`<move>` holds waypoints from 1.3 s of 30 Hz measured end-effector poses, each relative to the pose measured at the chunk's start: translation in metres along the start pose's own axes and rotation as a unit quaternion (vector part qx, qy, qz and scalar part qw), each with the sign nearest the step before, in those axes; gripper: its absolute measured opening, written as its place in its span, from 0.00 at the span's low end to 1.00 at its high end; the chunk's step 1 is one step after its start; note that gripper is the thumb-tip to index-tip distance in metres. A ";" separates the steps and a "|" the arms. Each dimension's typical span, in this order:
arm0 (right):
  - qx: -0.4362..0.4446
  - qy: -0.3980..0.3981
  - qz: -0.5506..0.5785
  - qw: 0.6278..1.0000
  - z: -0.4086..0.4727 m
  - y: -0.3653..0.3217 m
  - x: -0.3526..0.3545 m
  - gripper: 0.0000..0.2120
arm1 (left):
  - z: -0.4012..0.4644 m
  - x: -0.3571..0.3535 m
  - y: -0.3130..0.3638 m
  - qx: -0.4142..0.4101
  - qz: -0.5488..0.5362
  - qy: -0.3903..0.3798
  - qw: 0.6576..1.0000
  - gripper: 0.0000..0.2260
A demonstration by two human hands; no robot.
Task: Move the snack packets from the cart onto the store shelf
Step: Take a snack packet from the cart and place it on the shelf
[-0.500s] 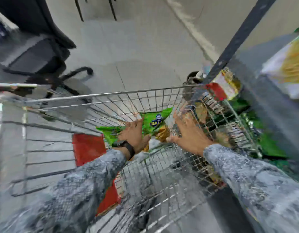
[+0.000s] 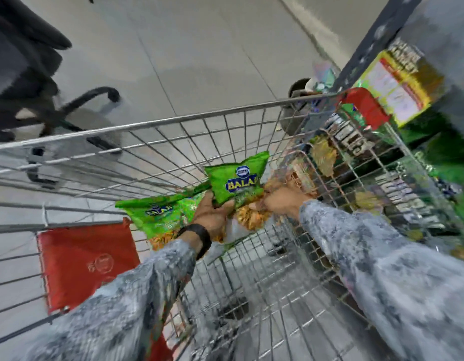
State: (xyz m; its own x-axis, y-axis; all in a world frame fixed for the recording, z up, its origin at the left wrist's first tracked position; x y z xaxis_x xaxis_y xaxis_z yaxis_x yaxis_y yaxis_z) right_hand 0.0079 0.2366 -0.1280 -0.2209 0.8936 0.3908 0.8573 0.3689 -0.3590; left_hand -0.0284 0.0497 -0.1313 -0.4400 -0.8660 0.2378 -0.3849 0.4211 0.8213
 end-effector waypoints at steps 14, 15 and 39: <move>0.196 0.201 0.302 0.911 -0.298 0.064 0.075 0.13 | -0.199 -0.014 0.199 -0.273 -0.085 -0.133 0.949 0.12; 0.205 0.232 0.322 0.895 -0.334 0.083 0.081 0.14 | -0.224 -0.027 0.218 -0.298 -0.078 -0.156 0.938 0.12; 0.079 0.495 0.486 0.716 -0.486 0.375 0.161 0.16 | -0.402 -0.340 0.301 -0.453 0.043 -0.375 0.808 0.09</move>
State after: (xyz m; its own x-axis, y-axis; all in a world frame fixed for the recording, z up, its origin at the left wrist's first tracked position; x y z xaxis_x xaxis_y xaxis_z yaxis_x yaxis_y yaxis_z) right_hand 0.5201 0.3941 0.2121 0.9494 0.1570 0.2719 0.3010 -0.2091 -0.9304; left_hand 0.3317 0.3620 0.2438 -0.9321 -0.2937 0.2121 0.2751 -0.1929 0.9419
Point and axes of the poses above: each hand's wrist, its own z-axis towards the middle knuckle, its own x-axis out of the back of the hand, y = z × x, the point moved 3 cm from there along z, towards the middle knuckle, and after that the axes turned 8 degrees about -x, right-handed, at the moved point
